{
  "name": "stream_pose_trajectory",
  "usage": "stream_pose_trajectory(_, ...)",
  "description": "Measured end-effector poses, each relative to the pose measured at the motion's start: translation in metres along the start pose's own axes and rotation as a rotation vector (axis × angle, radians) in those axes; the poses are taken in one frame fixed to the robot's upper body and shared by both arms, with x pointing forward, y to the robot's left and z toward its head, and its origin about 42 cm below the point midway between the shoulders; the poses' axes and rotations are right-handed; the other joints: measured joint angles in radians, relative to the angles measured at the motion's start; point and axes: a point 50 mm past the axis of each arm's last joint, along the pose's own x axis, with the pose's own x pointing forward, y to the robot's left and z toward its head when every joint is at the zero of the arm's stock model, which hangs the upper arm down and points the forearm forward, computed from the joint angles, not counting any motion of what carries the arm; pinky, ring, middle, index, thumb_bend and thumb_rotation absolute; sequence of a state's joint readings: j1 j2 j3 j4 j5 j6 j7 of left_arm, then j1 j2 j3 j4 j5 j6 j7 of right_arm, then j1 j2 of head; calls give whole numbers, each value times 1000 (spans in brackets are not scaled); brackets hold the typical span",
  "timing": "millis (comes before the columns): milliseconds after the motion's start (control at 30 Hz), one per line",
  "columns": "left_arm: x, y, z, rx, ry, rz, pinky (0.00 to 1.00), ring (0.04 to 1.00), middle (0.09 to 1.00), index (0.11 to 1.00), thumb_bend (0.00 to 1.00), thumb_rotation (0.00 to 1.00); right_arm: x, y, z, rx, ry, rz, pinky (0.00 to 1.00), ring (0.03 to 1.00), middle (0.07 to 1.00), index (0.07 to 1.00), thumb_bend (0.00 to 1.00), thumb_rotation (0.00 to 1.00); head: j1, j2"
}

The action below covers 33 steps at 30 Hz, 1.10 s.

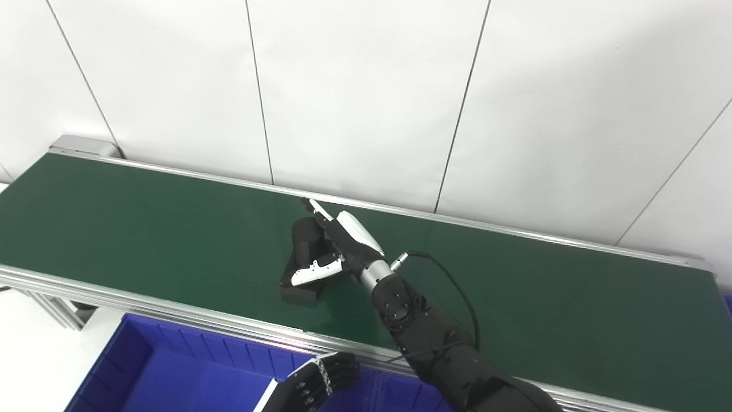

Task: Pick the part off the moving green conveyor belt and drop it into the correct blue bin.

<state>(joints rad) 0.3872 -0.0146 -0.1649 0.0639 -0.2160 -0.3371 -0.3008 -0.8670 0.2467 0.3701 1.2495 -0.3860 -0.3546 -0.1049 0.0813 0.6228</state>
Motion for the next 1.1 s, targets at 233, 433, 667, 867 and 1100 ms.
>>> stream_pose_trajectory(233, -8, -2, -3, -8, 11, 13, 769, 754, 754, 743, 569, 0, -4, 6, -3, 103, 0, -134, 435, 530, 614, 619, 713, 0, 12, 8)
stream_pose_trajectory(433, -9, -6, -5, -18, 13, 22, 773, 751, 752, 745, 568, 0, -9, 16, -2, 182, 13, -293, 197, 446, 230, 226, 511, 0, 14, 12)
stream_pose_trajectory(667, -9, -8, -5, -24, 12, 25, 768, 745, 748, 744, 571, 0, -15, 22, 1, 216, -13, -372, 69, 444, 100, 100, 504, 0, 17, 15)
stream_pose_trajectory(867, -9, -9, -7, -30, 17, 30, 773, 750, 754, 747, 565, 0, -21, 30, 4, 197, -59, -367, 76, 444, 117, 114, 506, 0, 14, 15)
stream_pose_trajectory(1100, -9, -4, -10, -52, 19, 46, 783, 735, 749, 742, 564, 0, -26, 19, 28, 163, -211, -447, 70, 444, 127, 132, 507, 0, -6, 8)
